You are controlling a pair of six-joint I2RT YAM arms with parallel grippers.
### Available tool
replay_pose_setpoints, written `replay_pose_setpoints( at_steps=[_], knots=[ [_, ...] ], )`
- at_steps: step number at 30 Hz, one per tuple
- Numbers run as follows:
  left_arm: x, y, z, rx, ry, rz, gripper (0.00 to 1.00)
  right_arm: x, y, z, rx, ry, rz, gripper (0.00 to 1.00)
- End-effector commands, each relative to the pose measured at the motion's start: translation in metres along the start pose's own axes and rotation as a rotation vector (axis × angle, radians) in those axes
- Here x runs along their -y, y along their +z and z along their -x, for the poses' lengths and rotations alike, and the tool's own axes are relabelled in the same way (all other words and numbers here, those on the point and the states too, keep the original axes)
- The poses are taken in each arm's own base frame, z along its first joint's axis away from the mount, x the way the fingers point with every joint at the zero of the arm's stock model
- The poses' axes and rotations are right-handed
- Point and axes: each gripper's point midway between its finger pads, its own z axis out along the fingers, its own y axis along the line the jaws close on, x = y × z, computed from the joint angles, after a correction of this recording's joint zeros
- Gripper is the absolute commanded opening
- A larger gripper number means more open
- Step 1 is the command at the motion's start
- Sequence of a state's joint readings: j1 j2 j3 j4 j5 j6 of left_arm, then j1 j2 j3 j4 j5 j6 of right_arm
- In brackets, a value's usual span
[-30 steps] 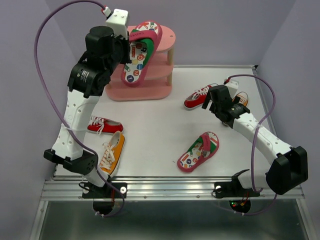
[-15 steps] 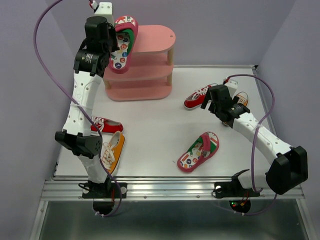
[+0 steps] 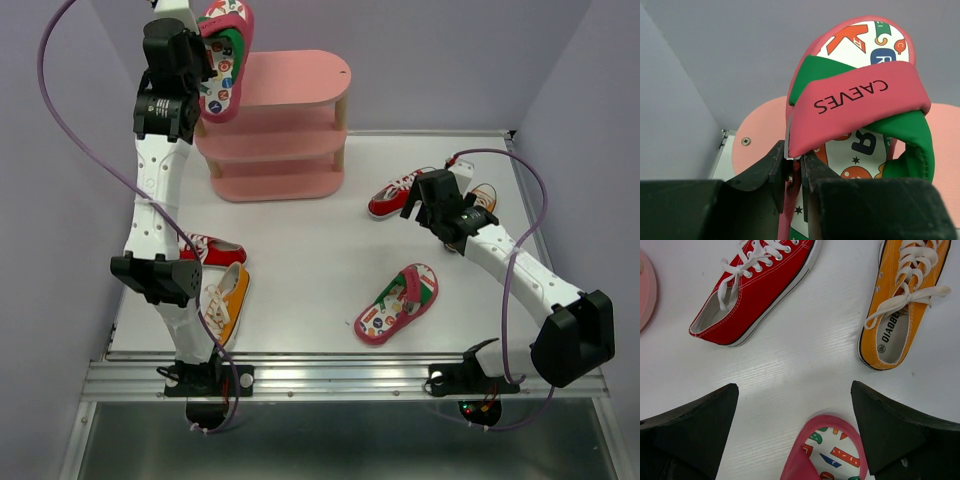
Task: Place and organize the shoes onto the shoe shelf
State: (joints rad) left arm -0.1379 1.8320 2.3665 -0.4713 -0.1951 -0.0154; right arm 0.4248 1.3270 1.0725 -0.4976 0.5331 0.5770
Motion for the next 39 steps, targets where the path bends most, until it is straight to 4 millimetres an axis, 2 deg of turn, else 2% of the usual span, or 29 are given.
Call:
replay_pose_setpoints(
  at_steps=[1,20,28,31,32,33,36,37,38,39],
  knots=[
    [-0.001,-0.006,0.066,0.215,-0.093,-0.033,0.0,-0.012,-0.004,0.018,0.043,0.049,0.039,1.0],
    [-0.002,0.032,0.04,0.192,-0.11,-0.021,0.0,-0.012,-0.007,0.019,0.046,0.06,0.047,1.0],
    [-0.007,0.039,0.027,0.166,-0.106,0.008,0.0,-0.013,-0.006,0.018,0.041,0.063,0.049,1.0],
    [-0.004,0.041,0.022,0.153,-0.102,-0.009,0.0,-0.012,-0.006,0.017,0.04,0.064,0.047,1.0],
    [-0.002,0.041,0.022,0.149,-0.1,-0.016,0.02,-0.012,-0.006,0.017,0.04,0.064,0.047,1.0],
    [-0.001,0.04,0.02,0.142,-0.101,-0.026,0.14,-0.012,-0.006,0.017,0.039,0.063,0.046,1.0],
    [0.001,0.038,0.019,0.136,-0.102,-0.038,0.34,-0.014,-0.006,0.018,0.039,0.064,0.053,1.0],
    [0.001,0.036,0.019,0.136,-0.106,-0.04,0.48,-0.016,-0.007,0.018,0.034,0.059,0.063,1.0],
    [0.001,0.035,0.019,0.133,-0.106,-0.038,0.55,-0.018,-0.007,0.017,0.027,0.05,0.074,1.0],
    [0.0,0.031,0.021,0.134,-0.108,-0.04,0.68,-0.022,-0.008,0.015,0.015,0.031,0.098,1.0]
  ],
)
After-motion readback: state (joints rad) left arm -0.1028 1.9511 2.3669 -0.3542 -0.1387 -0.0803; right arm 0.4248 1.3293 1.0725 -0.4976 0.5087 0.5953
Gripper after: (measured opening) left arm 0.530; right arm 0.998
